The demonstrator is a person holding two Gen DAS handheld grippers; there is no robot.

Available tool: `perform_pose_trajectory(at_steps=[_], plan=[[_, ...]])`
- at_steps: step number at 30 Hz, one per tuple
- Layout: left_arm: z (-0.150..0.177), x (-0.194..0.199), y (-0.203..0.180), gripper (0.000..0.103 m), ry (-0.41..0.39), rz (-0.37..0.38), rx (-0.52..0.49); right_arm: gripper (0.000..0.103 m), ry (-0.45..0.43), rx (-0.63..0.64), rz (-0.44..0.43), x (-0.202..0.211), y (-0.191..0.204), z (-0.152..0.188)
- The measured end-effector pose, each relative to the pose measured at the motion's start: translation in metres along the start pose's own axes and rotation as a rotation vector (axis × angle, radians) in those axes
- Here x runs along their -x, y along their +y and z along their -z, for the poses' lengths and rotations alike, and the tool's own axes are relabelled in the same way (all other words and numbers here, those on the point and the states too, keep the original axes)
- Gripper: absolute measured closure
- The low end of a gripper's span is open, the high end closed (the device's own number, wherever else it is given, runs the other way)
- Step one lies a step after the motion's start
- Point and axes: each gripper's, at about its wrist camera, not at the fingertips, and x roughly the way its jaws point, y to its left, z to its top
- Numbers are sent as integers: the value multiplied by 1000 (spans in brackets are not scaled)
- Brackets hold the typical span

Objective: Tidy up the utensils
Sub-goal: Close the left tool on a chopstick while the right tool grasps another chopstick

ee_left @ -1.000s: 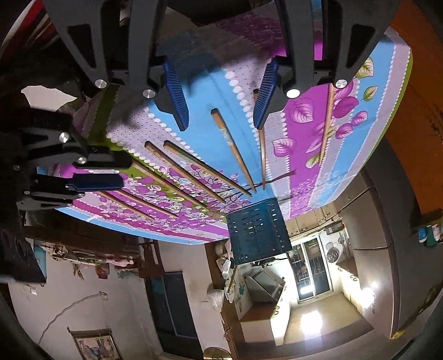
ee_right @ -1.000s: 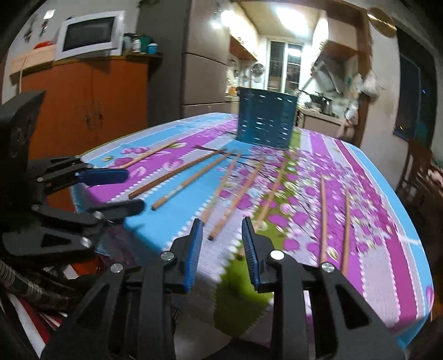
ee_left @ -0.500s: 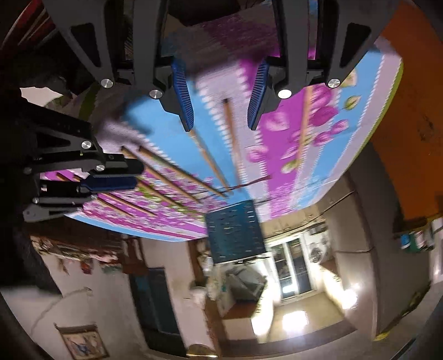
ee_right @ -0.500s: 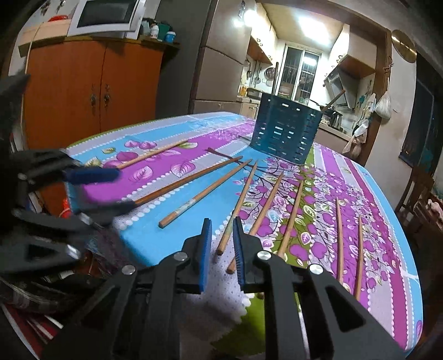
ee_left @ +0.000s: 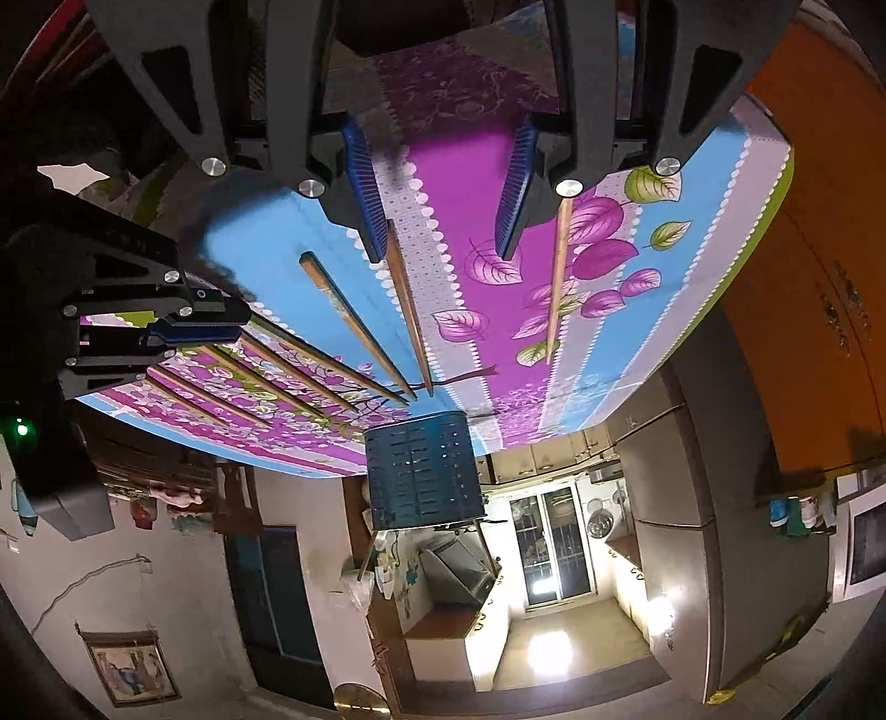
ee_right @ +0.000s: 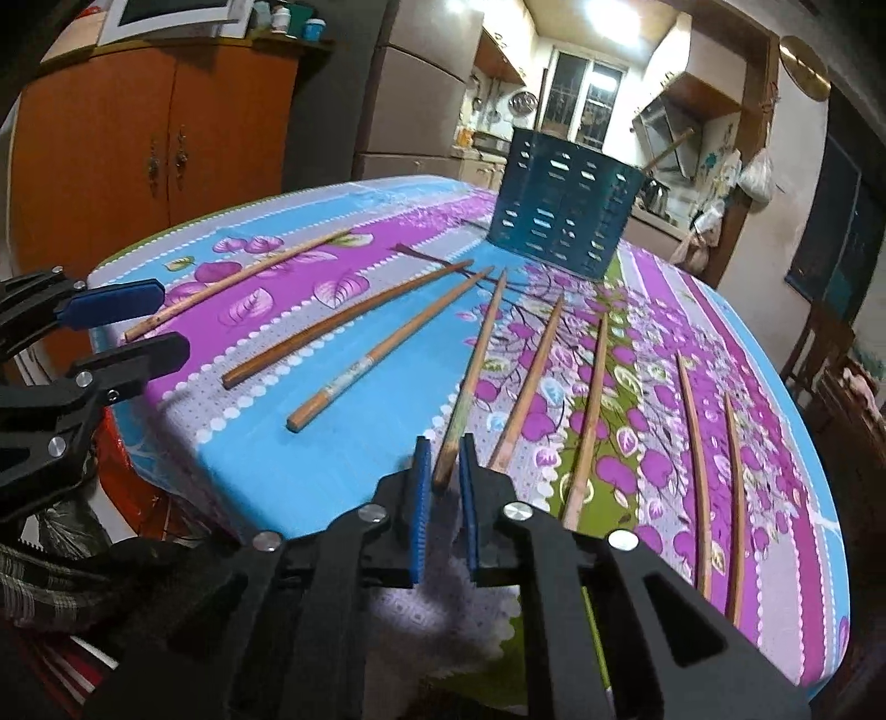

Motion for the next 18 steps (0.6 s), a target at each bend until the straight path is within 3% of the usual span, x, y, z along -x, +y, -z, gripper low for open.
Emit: perform_pose_trajectory(at_steps=[8,12,15,18], plan=[[1,-5,-5,60,-4,61,-54,97,19,-45,34,0,4,-1],[3,-19,-17,60,-1,50,-124,98,22,-66,49,-1,4,-2],[3,-29,-17,69,17,43,-119,98,21,-79,53,0,2,-3],[3,-36,-13,88,19,73,-70,98,13,-88,58,1,2,-3]])
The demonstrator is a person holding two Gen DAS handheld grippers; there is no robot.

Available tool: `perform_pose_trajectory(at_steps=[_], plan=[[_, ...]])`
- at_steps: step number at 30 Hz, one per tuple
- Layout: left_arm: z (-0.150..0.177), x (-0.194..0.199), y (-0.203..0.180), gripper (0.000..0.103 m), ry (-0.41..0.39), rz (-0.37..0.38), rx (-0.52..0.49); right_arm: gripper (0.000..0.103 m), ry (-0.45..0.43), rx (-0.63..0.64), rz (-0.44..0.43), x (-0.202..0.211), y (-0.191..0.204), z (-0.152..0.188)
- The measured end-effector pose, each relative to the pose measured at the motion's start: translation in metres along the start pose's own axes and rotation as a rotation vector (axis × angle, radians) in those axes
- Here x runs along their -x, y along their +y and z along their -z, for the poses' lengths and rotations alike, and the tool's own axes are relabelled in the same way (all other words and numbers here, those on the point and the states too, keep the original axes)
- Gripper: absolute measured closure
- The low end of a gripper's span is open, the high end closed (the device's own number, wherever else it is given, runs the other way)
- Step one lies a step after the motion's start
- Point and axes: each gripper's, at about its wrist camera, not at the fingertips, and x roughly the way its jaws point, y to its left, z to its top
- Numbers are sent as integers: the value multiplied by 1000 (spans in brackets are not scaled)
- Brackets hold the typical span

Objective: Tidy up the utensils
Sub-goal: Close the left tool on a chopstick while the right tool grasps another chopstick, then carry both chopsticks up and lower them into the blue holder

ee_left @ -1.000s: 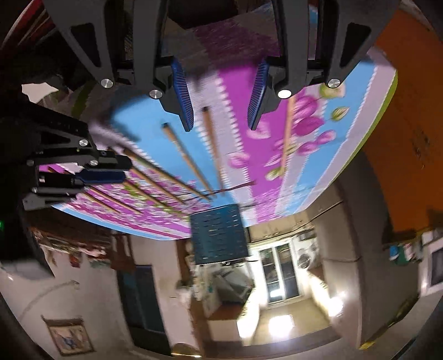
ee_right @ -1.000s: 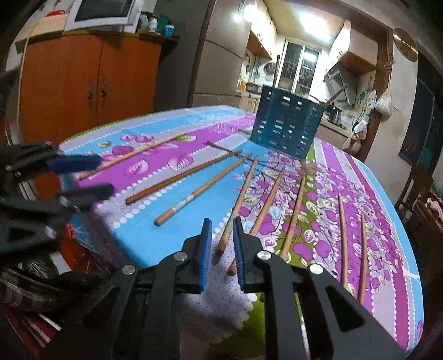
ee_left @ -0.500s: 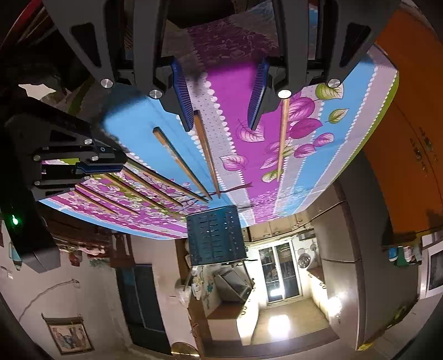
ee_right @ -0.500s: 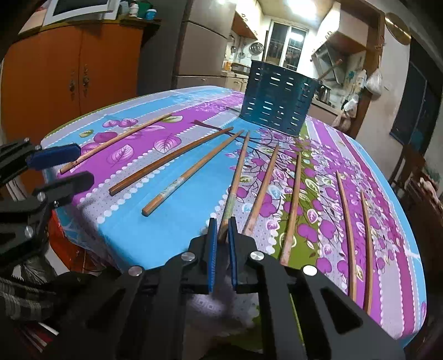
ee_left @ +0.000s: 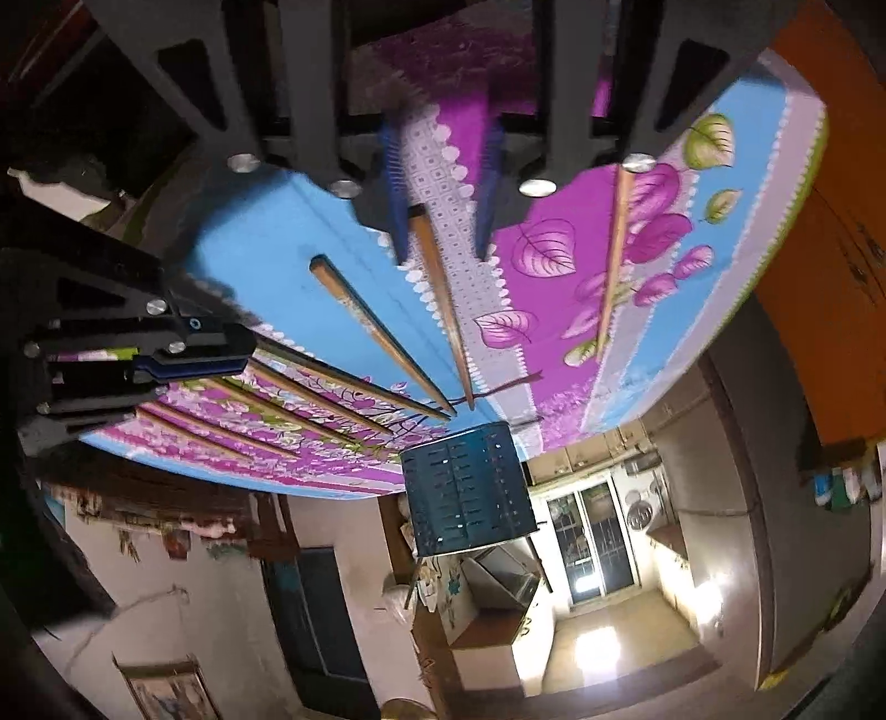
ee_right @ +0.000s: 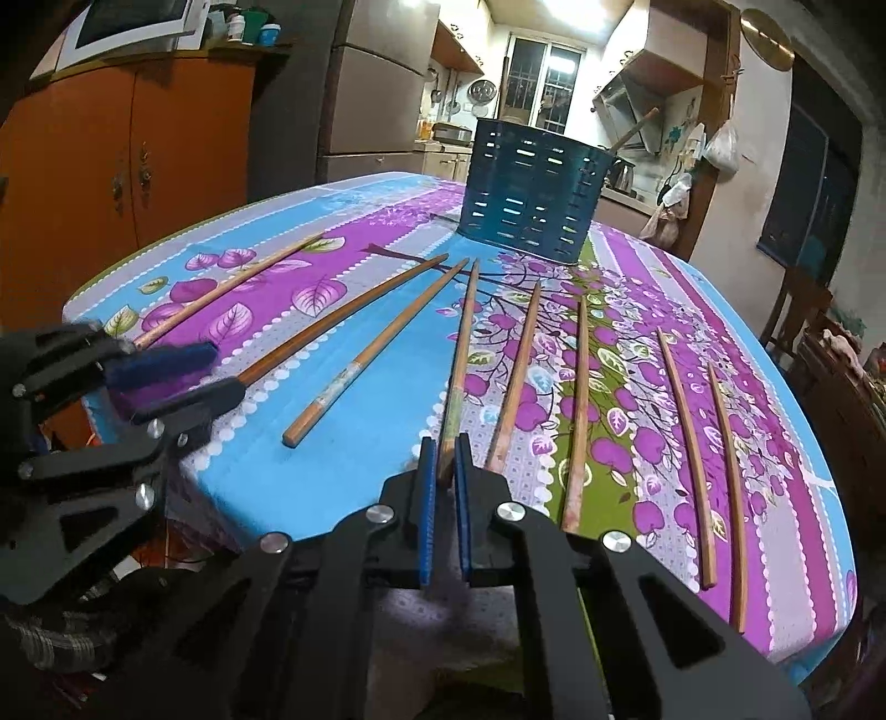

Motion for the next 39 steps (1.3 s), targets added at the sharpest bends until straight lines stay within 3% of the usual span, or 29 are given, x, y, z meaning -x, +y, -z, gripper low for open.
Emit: perform_pose_trajectory(at_steps=[1,10,25,31,39], plan=[[0,-2,0,93,0,6,10,98,-4,-3,1,1,0,0],[-6,4,14,96,-48,-31,91,98,-56,-38,15,11,-9,-5],[-51,51,33,96,-195,-120,95,98,-224,-27,52,48,-23,-32],[-77,65,48,96,-225,-89,149,99,-298,-17,38,64,-34,-53],[-120,82,63,96,-262,-51,184,99,-366,-42,-43,78,-54,-92]])
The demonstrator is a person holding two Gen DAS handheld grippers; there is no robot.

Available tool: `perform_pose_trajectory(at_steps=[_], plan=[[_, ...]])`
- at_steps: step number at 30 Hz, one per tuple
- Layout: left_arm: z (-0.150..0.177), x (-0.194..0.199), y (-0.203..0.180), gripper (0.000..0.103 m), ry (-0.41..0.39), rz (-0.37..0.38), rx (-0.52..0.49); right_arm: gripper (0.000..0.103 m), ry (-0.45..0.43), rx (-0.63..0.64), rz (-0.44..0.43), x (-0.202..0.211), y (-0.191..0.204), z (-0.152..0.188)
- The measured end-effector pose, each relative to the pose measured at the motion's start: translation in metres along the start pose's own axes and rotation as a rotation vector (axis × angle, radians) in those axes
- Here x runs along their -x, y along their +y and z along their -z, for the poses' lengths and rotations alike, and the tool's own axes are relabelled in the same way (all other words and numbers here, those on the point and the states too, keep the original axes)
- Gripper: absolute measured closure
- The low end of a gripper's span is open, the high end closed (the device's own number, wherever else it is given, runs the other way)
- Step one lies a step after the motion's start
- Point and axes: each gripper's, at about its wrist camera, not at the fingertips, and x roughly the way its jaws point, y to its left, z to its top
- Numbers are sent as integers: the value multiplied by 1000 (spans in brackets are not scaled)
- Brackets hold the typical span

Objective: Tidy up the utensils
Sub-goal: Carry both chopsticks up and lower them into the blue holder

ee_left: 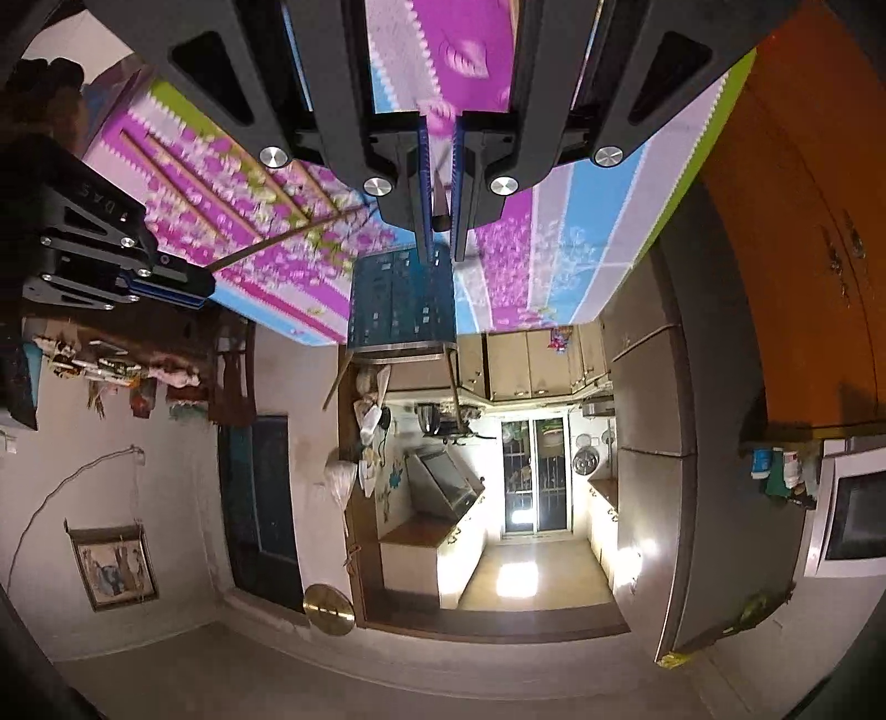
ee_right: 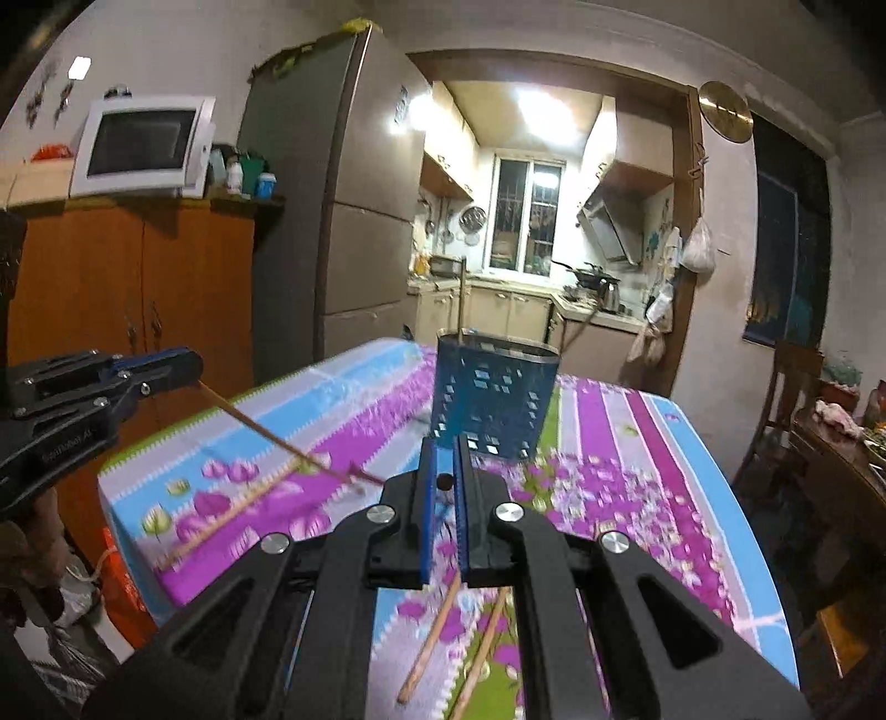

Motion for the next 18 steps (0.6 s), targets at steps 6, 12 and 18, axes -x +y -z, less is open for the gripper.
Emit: perform_pose_trajectory(at_steps=[6,12,18], plan=[[-28,-3,-1,96,-25,12,-7,99,-33,-24,-55,-3,-10,-26],[-42,-3,0,96,-42,28,-3,99,-57,-49,-85,3,-17,-40],[-49,-8,1,96,-37,56,3,99,-65,-92,-139,8,-22,-49]])
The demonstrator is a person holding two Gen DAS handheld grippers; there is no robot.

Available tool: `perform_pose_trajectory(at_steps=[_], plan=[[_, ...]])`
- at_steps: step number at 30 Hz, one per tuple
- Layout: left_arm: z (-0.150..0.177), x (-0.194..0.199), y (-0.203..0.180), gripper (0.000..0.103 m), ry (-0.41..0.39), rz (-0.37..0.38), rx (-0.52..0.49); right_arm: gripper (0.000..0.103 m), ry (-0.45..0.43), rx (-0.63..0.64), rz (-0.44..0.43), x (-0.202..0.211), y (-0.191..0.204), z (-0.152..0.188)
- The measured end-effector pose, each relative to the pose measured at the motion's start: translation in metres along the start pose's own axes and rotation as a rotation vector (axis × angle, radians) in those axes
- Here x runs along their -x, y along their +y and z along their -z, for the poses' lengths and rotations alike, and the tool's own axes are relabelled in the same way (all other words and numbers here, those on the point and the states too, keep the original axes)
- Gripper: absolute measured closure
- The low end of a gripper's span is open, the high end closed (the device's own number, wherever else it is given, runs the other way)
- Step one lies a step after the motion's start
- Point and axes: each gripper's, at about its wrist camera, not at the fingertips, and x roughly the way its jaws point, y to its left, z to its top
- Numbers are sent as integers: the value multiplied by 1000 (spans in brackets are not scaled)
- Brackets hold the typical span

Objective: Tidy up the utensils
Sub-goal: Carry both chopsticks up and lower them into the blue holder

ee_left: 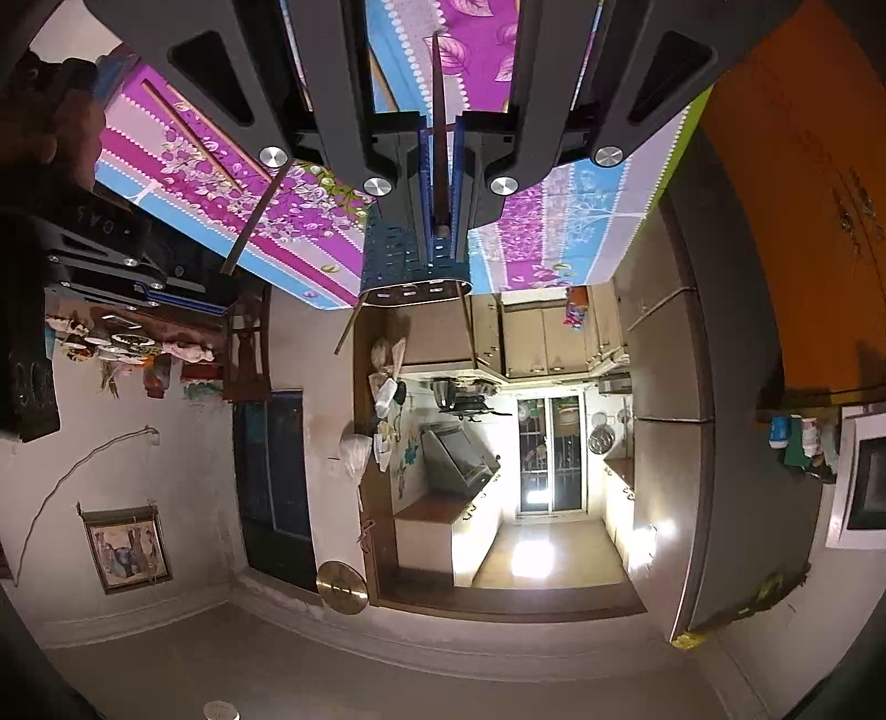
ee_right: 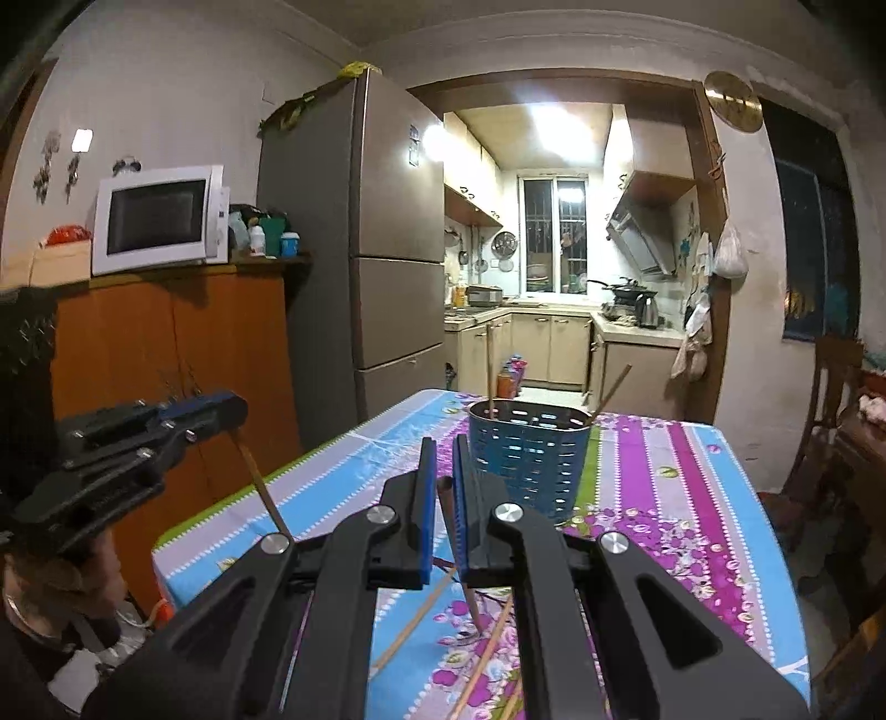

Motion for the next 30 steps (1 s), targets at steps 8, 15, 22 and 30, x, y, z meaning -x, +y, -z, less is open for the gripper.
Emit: perform_pose_trajectory(at_steps=[8,15,22,30], plan=[[-15,-8,7,96,28,38,15,103,-9,-50,-51,11,-5,-15],[-9,-28,9,96,38,50,44,103,86,-18,-4,-20,-9,5],[-20,-43,5,96,-9,-16,48,103,185,-63,-3,-58,-26,26],[-15,-50,43,96,-31,10,147,103,194,198,-88,-22,17,47]])
